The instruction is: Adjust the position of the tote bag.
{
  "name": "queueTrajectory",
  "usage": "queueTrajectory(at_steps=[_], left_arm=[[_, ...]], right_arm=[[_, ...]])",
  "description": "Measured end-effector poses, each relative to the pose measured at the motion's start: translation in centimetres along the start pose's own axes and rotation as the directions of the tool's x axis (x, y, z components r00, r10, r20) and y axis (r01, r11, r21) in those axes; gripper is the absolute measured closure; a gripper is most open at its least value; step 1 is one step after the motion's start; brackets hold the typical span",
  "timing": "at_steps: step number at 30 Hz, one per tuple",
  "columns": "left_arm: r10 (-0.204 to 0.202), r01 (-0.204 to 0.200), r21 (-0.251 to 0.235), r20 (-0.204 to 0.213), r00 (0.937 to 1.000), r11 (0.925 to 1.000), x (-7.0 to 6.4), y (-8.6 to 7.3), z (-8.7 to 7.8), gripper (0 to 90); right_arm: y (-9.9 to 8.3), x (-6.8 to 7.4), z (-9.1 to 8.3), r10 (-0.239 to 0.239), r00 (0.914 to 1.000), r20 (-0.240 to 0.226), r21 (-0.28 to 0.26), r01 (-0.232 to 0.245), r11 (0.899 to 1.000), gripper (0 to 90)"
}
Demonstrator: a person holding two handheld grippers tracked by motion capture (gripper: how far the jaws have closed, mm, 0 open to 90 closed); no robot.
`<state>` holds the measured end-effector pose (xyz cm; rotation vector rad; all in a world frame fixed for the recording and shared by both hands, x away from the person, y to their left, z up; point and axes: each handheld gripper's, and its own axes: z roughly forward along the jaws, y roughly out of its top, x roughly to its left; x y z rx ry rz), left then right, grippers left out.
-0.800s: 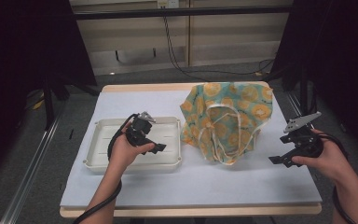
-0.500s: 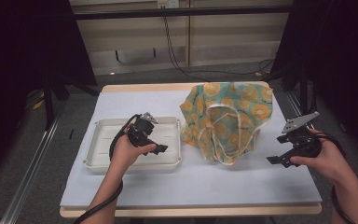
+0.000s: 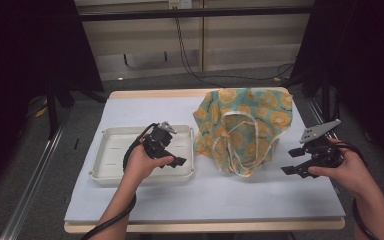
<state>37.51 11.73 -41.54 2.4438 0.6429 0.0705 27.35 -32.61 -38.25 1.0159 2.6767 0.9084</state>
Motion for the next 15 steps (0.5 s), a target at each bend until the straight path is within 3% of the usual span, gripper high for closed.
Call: queueTrajectory(at_steps=[4,7,10,11,15], left_arm=[[0.004,-0.004,-0.010,0.003,1.0000,0.9999,-0.4,0.3,0.0,5.4],[0.019,-0.019,-0.012,0.014,0.9997,0.9997,-0.8,0.7,0.2,5.5],[0.012,-0.011,-0.025,0.022,0.9997,0.9996,-1.3,1.1,0.4,6.4],[0.032,-0.031,-0.026,0.026,0.9991,0.9992,-1.5,1.4,0.4,7.1],[0.042,-0.041,-0.017,0.045,0.9981,0.9990,-1.7,2.1,0.5,9.8]], right_arm=[[0.7,0.4,0.0,-0.021,0.9997,-0.009,-0.031,0.021,0.999,33.0],[1.1,0.6,0.1,-0.011,0.9999,0.006,-0.035,0.011,0.999,34.8],[1.4,0.8,0.3,0.007,0.9999,-0.009,-0.041,-0.007,0.999,36.0],[1.4,0.8,0.3,0.007,0.9999,-0.010,-0.041,-0.008,0.999,36.8],[1.7,1.0,0.5,0.015,0.9998,-0.008,-0.038,-0.016,0.999,40.4]])
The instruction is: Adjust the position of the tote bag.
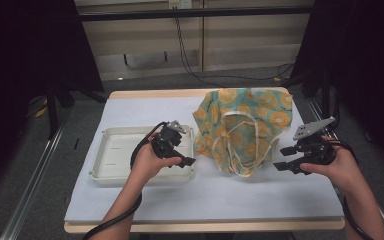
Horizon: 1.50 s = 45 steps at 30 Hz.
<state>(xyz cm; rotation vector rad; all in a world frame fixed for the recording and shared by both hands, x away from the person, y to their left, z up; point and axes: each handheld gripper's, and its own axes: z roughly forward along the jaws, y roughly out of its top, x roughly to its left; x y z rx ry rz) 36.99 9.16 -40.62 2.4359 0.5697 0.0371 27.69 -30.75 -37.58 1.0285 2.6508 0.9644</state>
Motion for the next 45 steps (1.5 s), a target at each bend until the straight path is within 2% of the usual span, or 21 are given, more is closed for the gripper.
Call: queueTrajectory(at_steps=[2,3,4,9,15,20,23,26,27,31,32,34,36,38,39,40,42,43,44,45], left_arm=[[-0.005,0.005,-0.009,-0.005,1.0000,0.9999,-0.1,0.4,0.1,12.3],[0.007,-0.007,-0.008,-0.006,1.0000,0.9999,-0.1,0.6,0.0,12.4],[0.001,-0.001,-0.015,-0.005,1.0000,0.9999,-0.2,0.8,0.1,13.0],[0.010,-0.010,-0.032,0.013,0.9999,0.9994,-0.5,1.5,0.3,17.3],[0.015,-0.015,-0.021,0.019,0.9997,0.9997,-0.5,1.9,0.4,17.3],[0.008,-0.008,-0.033,0.016,0.9998,0.9994,-0.7,2.3,0.2,18.6],[0.018,-0.017,-0.033,0.020,0.9996,0.9993,-0.7,2.4,0.1,18.6],[0.021,-0.021,-0.033,0.019,0.9996,0.9992,-0.7,2.6,0.1,18.8],[0.016,-0.015,-0.036,0.023,0.9996,0.9992,-0.7,2.6,0.2,18.9],[0.016,-0.015,-0.030,0.028,0.9995,0.9994,-0.7,2.6,0.2,19.0],[0.007,-0.006,-0.031,0.031,0.9995,0.9995,-0.7,2.5,0.2,18.9],[0.018,-0.017,-0.030,0.025,0.9995,0.9994,-0.6,2.5,0.0,19.0],[0.011,-0.011,-0.037,0.023,0.9997,0.9993,-0.7,2.5,-0.1,19.8],[0.024,-0.023,-0.044,0.030,0.9993,0.9988,-0.8,2.6,-0.3,20.8],[0.025,-0.023,-0.047,0.028,0.9993,0.9986,-0.8,2.6,-0.3,21.4],[0.032,-0.030,-0.052,0.029,0.9991,0.9982,-0.9,2.7,-0.4,21.4],[0.035,-0.033,-0.050,0.033,0.9988,0.9982,-0.9,2.7,-0.5,22.6],[0.033,-0.031,-0.062,0.037,0.9988,0.9976,-0.9,2.8,-0.5,22.7],[0.035,-0.033,-0.053,0.033,0.9988,0.9981,-1.0,2.8,-0.6,24.1],[0.035,-0.033,-0.059,0.032,0.9989,0.9977,-1.1,3.0,-0.7,25.6]], right_arm=[[0.1,0.0,0.0,-0.001,1.0000,0.009,-0.003,0.001,1.000,40.7],[0.1,0.0,0.0,0.015,0.9999,0.006,-0.008,-0.015,1.000,42.3],[0.2,0.0,0.0,0.027,0.9996,0.001,-0.010,-0.027,1.000,42.7],[0.3,0.1,0.2,0.026,0.9996,-0.002,-0.014,-0.026,1.000,43.5],[0.7,0.5,0.2,0.033,0.9994,-0.012,-0.029,-0.034,0.999,43.0],[1.1,0.7,0.7,0.040,0.9988,-0.027,-0.036,-0.040,0.999,42.3],[1.4,0.8,1.1,0.055,0.9981,-0.028,-0.041,-0.056,0.998,41.4],[1.6,0.9,1.3,0.058,0.9983,-0.010,-0.041,-0.058,0.997,40.6],[1.7,0.8,1.3,0.083,0.9964,-0.020,-0.060,-0.084,0.995,40.4],[1.9,0.8,1.5,0.115,0.9934,0.002,-0.058,-0.114,0.992,41.4],[2.0,0.8,1.6,0.123,0.9924,-0.011,-0.072,-0.123,0.990,47.2],[2.2,0.7,1.6,0.124,0.9922,0.008,-0.084,-0.123,0.989,55.3],[2.3,0.7,1.6,0.129,0.9913,0.026,-0.078,-0.126,0.989,62.0],[2.4,0.6,1.6,0.135,0.9906,0.019,-0.083,-0.133,0.988,67.9],[2.4,0.6,1.6,0.130,0.9914,0.011,-0.089,-0.129,0.988,74.2],[2.4,0.6,1.6,0.127,0.9919,0.001,-0.089,-0.126,0.988,76.2],[2.6,0.7,1.4,0.115,0.9932,0.015,-0.092,-0.113,0.989,81.6],[2.6,0.7,1.4,0.118,0.9930,0.005,-0.099,-0.117,0.988,84.0],[2.6,0.6,1.3,0.115,0.9934,0.000,-0.100,-0.114,0.988,85.8],[2.7,0.7,1.2,0.113,0.9935,0.008,-0.100,-0.112,0.989,87.4]])
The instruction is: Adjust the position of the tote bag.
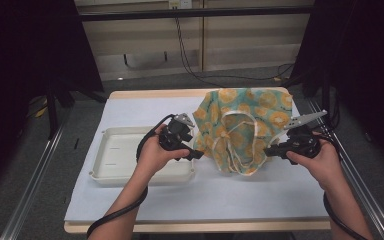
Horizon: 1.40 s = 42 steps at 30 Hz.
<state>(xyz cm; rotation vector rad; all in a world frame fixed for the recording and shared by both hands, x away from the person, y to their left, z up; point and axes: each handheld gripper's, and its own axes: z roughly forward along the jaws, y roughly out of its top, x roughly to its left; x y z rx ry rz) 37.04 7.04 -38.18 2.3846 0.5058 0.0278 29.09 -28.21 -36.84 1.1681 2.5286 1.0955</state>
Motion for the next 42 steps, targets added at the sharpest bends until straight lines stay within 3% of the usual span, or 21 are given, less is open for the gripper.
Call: queueTrajectory(at_steps=[9,11,16,19,20,27,33,35,37,40,41,42], left_arm=[[0.059,-0.059,-0.014,0.000,0.9983,0.9982,-0.7,1.2,0.1,27.9],[0.039,-0.039,-0.036,-0.003,0.9992,0.9986,-0.8,1.6,0.1,27.7],[0.054,-0.054,-0.081,-0.009,0.9985,0.9952,-1.1,2.6,0.2,27.5],[0.061,-0.061,-0.072,-0.004,0.9981,0.9955,-1.3,3.2,0.2,27.6],[0.047,-0.047,-0.083,-0.006,0.9989,0.9954,-1.4,3.3,0.3,27.5],[0.067,-0.069,-0.087,-0.033,0.9972,0.9938,-1.3,4.3,0.5,23.5],[0.093,-0.098,-0.132,-0.047,0.9946,0.9864,-1.5,4.5,1.3,20.4],[0.079,-0.087,-0.121,-0.070,0.9944,0.9888,-1.4,4.6,1.5,21.0],[0.041,-0.051,-0.146,-0.076,0.9963,0.9880,-1.2,4.6,1.7,21.2],[0.011,-0.024,-0.171,-0.081,0.9967,0.9850,-0.8,4.6,1.5,30.5],[-0.016,0.003,-0.174,-0.072,0.9972,0.9848,-0.5,4.6,1.5,34.7],[-0.016,0.008,-0.163,-0.053,0.9985,0.9866,-0.4,4.6,1.6,40.7]], right_arm=[[0.4,0.5,-0.8,0.006,0.9988,-0.048,-0.004,-0.006,1.000,90.0],[0.5,0.6,-0.8,0.002,0.9983,-0.058,0.009,-0.002,1.000,90.0],[0.7,0.4,-1.0,0.007,0.9986,-0.053,0.014,-0.007,1.000,90.0],[1.1,0.4,-1.4,0.008,0.9978,-0.066,0.009,-0.007,1.000,90.0],[1.2,0.4,-1.5,0.012,0.9978,-0.065,0.013,-0.011,1.000,90.0],[1.5,0.4,-1.8,0.008,0.9978,-0.066,0.022,-0.007,1.000,90.0],[2.0,0.4,-1.8,0.009,0.9976,-0.069,0.028,-0.007,1.000,90.0],[2.1,0.5,-1.7,0.005,0.9975,-0.071,0.030,-0.003,1.000,90.0],[2.3,0.5,-1.7,0.004,0.9973,-0.074,0.030,-0.002,1.000,90.0],[2.5,0.6,-1.7,0.005,0.9970,-0.077,0.032,-0.003,0.999,90.0],[2.5,0.6,-1.7,0.004,0.9971,-0.077,0.029,-0.001,1.000,90.0],[2.5,0.6,-1.7,0.003,0.9969,-0.078,0.028,-0.001,1.000,90.0]])
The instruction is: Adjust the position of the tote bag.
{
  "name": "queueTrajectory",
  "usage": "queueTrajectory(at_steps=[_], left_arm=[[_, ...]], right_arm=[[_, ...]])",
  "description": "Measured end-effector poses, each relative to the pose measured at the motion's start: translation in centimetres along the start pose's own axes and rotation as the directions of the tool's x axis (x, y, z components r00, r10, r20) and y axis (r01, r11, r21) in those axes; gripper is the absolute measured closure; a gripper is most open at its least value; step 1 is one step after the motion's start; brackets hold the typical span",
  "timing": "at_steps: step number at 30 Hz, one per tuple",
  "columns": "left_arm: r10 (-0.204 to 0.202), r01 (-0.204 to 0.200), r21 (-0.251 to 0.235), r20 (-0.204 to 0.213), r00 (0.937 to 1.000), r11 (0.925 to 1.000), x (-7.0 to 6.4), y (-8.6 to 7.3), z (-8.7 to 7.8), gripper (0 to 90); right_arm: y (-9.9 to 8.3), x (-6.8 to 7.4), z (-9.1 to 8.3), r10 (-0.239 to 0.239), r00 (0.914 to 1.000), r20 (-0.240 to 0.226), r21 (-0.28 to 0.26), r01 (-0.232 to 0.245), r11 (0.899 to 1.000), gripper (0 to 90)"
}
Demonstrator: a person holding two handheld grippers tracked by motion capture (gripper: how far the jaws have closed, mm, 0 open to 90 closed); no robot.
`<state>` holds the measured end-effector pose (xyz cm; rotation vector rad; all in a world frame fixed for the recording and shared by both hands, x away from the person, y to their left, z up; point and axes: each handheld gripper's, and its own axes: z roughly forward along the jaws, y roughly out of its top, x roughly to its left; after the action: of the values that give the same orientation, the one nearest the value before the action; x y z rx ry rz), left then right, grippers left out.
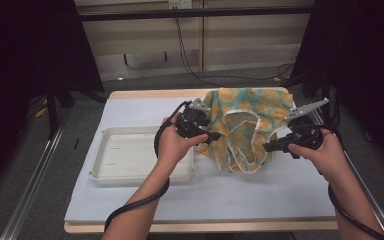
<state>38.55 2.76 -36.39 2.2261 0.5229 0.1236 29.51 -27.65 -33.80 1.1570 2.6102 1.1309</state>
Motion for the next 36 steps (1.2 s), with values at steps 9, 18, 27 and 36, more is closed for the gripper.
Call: queueTrajectory(at_steps=[9,18,27,36], left_arm=[[-0.051,0.047,0.055,0.073,0.9961,0.9974,0.4,0.2,-0.8,83.4],[-0.095,0.088,0.077,0.091,0.9913,0.9932,1.0,0.9,-3.3,90.0],[-0.127,0.124,0.041,0.103,0.9865,0.9914,1.6,1.7,-4.8,90.0],[-0.134,0.131,0.047,0.081,0.9876,0.9903,2.4,2.2,-5.3,90.0]], right_arm=[[0.3,-0.3,-0.4,0.015,0.9999,-0.004,0.002,-0.015,1.000,90.0],[1.5,-0.3,-2.2,0.018,0.9996,-0.021,0.001,-0.018,1.000,90.0],[3.2,-0.9,-4.1,0.029,0.9995,-0.016,-0.015,-0.029,0.999,90.0],[5.6,-1.5,-5.8,0.030,0.9995,-0.003,-0.035,-0.030,0.999,90.0]])
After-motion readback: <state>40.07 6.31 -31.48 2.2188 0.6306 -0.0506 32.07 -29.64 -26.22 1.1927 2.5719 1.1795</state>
